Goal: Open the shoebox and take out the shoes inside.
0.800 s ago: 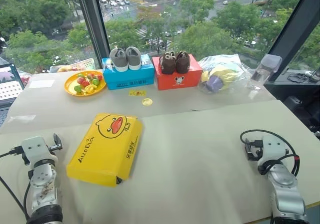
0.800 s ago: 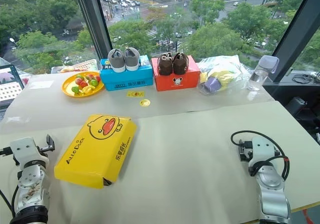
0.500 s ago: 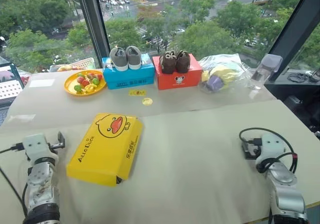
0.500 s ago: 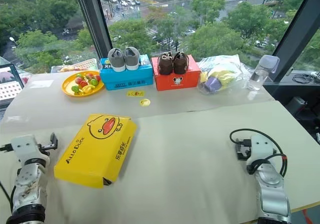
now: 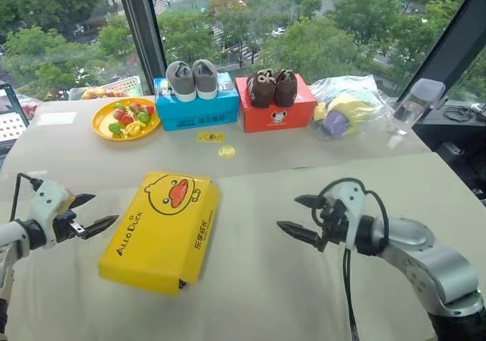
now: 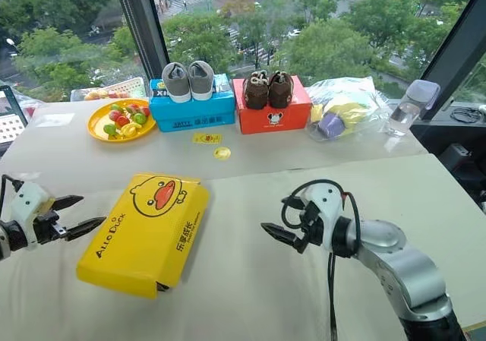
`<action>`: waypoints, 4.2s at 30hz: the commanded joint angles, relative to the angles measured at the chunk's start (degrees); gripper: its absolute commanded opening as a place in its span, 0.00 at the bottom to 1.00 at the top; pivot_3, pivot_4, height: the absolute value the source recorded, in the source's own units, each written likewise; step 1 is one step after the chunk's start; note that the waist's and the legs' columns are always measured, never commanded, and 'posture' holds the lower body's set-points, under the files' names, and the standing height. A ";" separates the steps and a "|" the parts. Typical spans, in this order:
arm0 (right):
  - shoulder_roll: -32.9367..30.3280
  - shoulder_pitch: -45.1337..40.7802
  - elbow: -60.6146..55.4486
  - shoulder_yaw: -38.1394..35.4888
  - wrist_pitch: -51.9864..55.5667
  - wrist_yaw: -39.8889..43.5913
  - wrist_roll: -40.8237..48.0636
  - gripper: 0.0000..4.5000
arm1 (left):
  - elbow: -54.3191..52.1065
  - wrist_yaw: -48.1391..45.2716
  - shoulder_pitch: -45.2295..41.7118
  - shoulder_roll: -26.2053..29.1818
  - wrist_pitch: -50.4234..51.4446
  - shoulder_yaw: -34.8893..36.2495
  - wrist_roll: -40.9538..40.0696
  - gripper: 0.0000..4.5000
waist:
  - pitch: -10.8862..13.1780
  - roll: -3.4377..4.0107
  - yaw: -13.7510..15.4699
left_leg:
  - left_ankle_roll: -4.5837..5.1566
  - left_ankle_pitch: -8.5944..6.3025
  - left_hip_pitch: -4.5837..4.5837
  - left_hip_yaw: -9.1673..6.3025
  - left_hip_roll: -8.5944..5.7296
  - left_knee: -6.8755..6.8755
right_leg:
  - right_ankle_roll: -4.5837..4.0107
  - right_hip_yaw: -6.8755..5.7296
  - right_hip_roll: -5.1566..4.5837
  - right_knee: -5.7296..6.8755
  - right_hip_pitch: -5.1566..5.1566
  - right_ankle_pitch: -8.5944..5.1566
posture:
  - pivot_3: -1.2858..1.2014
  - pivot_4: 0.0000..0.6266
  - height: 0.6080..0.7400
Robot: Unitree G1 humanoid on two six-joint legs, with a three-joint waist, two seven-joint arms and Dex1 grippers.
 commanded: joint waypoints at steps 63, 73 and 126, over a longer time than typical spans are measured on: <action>2.57 -12.05 21.80 14.81 -8.84 11.77 -20.80 0.00 | -15.58 -6.15 -5.26 -6.37 1.19 -13.79 3.23 0.00 | 0.01 -0.24 0.00 | 0.18 0.13 0.86 0.03 0.02 0.45 | -0.38 0.27 0.14 0.88 0.59 0.02 | 0.52 0.24 0.93; 3.55 -16.01 28.29 12.79 -12.37 20.15 -14.85 0.00 | -27.20 -20.53 20.82 1.90 21.39 11.28 -16.97 0.00 | 0.24 -0.24 -0.66 | 0.19 0.10 0.92 0.15 0.10 0.40 | -0.28 0.30 0.06 0.88 0.50 -0.11 | 0.52 0.24 0.93; 9.38 -28.17 23.10 10.36 -3.70 31.92 -0.42 0.00 | -52.87 0.85 48.76 -28.01 -11.12 4.86 -5.02 0.00 | 0.34 -0.36 -0.28 | 0.27 0.04 0.94 -0.04 0.08 0.37 | -0.48 0.29 0.14 0.79 0.62 -0.19 | 0.52 0.24 0.93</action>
